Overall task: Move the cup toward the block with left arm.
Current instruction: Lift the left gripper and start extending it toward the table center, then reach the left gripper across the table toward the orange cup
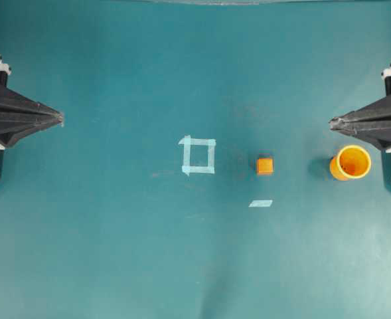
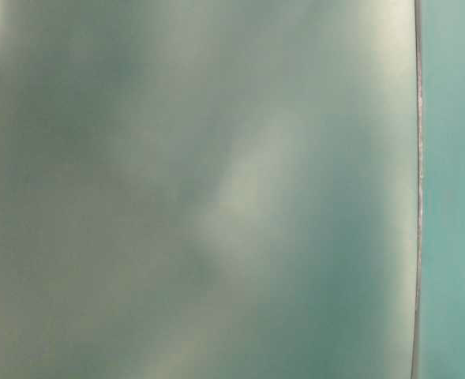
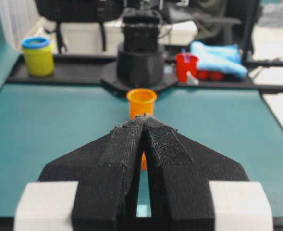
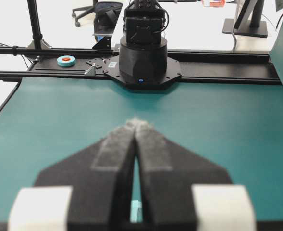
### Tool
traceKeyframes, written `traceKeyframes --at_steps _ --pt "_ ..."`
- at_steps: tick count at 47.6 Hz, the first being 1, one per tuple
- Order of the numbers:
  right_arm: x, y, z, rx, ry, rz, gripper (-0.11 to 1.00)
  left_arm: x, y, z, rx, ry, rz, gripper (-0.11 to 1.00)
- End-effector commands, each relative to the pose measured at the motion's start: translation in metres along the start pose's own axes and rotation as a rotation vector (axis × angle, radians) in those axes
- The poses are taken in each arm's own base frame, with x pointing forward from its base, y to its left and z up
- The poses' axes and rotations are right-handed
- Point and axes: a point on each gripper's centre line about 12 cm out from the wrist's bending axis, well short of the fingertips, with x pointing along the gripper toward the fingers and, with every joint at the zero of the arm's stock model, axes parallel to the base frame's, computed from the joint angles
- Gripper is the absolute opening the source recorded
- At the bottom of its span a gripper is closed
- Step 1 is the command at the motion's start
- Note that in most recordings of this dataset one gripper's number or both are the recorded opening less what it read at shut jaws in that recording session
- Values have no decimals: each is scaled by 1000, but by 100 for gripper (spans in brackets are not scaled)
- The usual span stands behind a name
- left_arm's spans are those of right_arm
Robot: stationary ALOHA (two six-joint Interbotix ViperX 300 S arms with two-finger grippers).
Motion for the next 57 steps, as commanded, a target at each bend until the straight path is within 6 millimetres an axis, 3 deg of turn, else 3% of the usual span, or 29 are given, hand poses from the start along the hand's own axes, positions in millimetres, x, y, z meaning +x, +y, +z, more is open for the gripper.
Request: traceKeyframes --at_steps 1,21,28,38,45,53,57 --pt "4 0 11 1 -28 -1 0 3 0 2 6 23 -1 -1" --pt "13 0 11 -3 -6 0 0 17 -1 -4 33 69 -6 1" --pt "13 0 11 -4 -6 1 0 40 -1 -9 72 109 -9 1" --pt "13 0 11 -4 0 1 0 93 -1 -23 116 191 -17 6" --pt "13 0 11 -1 0 1 0 143 7 -36 112 260 4 25" --pt "13 0 10 2 2 1 0 196 13 -63 109 366 9 69" --pt "13 0 10 2 2 2 0 217 15 -75 107 392 10 83"
